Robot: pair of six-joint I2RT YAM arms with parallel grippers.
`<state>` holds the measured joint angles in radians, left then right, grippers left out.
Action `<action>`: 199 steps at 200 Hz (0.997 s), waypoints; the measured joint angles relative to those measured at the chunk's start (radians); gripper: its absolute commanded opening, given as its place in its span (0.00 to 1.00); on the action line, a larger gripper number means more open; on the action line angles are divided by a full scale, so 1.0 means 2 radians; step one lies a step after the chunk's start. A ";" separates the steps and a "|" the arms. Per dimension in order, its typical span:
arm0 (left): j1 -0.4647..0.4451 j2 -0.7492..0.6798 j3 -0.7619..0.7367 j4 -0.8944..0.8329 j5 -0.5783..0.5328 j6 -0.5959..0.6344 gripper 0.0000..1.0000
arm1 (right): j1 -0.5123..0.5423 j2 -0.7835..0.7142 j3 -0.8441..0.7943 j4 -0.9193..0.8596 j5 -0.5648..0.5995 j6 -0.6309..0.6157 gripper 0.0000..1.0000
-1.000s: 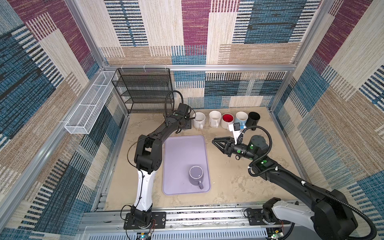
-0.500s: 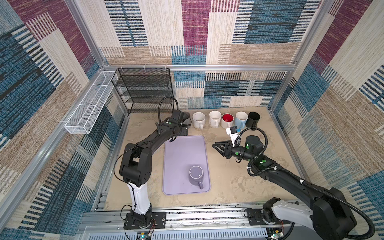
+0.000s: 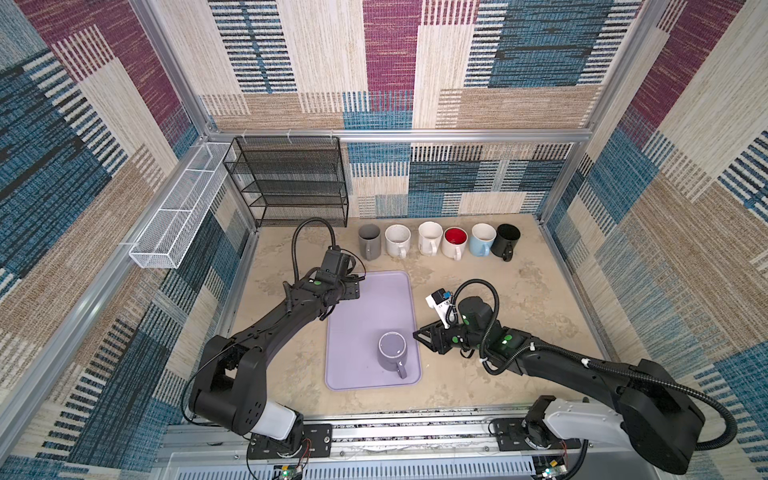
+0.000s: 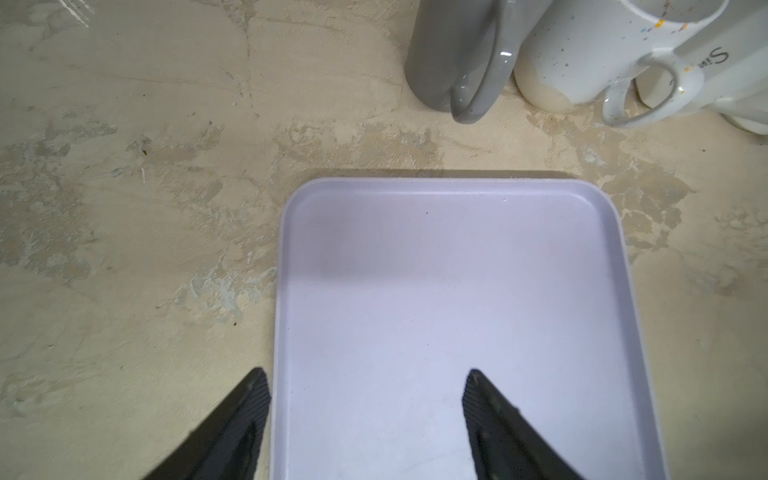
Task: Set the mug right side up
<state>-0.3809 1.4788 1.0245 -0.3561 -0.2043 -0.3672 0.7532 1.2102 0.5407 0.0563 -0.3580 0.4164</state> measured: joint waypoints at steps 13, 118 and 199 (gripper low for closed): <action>0.000 -0.005 -0.002 0.001 -0.004 0.000 0.75 | 0.015 -0.001 -0.002 -0.010 0.009 0.001 0.39; 0.000 -0.026 -0.024 0.008 -0.019 -0.002 0.75 | 0.121 0.023 0.018 -0.056 0.079 0.051 0.42; 0.000 -0.036 -0.030 0.008 -0.027 -0.006 0.74 | 0.167 0.087 0.081 -0.106 0.128 0.084 0.42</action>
<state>-0.3805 1.4063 0.9642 -0.3405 -0.2573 -0.3798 1.0882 1.3842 0.7025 -0.1551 -0.1024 0.5835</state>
